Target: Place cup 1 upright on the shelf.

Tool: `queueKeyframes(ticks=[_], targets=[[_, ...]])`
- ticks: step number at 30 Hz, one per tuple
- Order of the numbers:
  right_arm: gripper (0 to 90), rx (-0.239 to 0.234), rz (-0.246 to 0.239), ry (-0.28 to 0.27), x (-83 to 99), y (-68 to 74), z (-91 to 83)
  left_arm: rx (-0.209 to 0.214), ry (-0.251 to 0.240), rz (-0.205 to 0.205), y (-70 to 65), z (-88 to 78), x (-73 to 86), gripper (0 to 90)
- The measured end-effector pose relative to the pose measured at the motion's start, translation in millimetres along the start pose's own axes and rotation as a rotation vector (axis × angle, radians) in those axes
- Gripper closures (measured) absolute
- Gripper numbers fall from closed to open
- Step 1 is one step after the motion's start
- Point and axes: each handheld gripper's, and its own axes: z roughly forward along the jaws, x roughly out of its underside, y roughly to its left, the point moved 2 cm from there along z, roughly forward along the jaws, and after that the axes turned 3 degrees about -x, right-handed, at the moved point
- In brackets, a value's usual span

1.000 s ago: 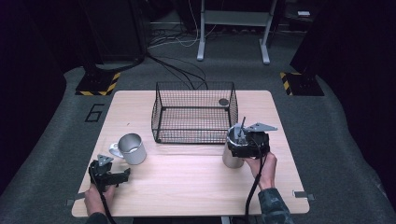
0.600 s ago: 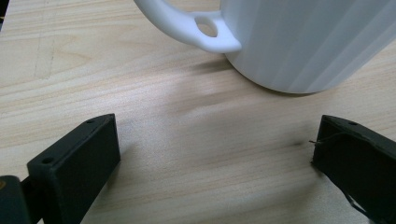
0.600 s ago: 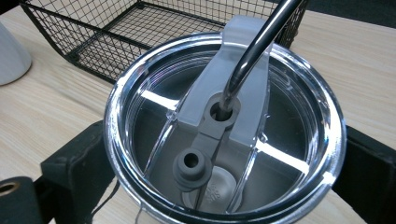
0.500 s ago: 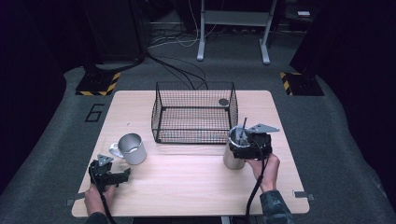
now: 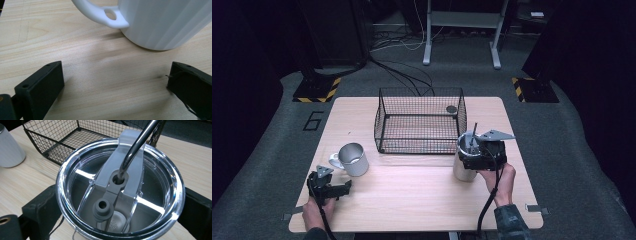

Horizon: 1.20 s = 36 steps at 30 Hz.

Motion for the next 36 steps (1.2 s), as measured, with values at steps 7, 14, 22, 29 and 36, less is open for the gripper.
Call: queueKeyframes(ticks=[7,14,22,29,36], targets=[[3.3,-0.006,-0.01,0.001,-5.4,3.7,-3.9,0.002,-0.003,-0.006,-0.4,0.3,0.0,0.5],[3.3,-0.015,-0.015,-0.004,-12.8,7.4,-8.8,0.001,-0.008,-0.006,-0.5,0.5,0.1,0.5],[3.3,-0.025,-0.025,-0.003,-21.1,11.3,-14.0,0.001,-0.007,-0.005,-0.4,0.5,0.1,0.5],[3.3,-0.035,-0.03,-0.001,-27.4,13.7,-16.6,0.001,-0.007,-0.007,-0.5,0.5,0.1,0.5],[3.3,-0.046,-0.034,-0.006,-33.3,14.9,-19.5,0.001,-0.007,-0.005,-0.4,0.4,0.1,0.4]])
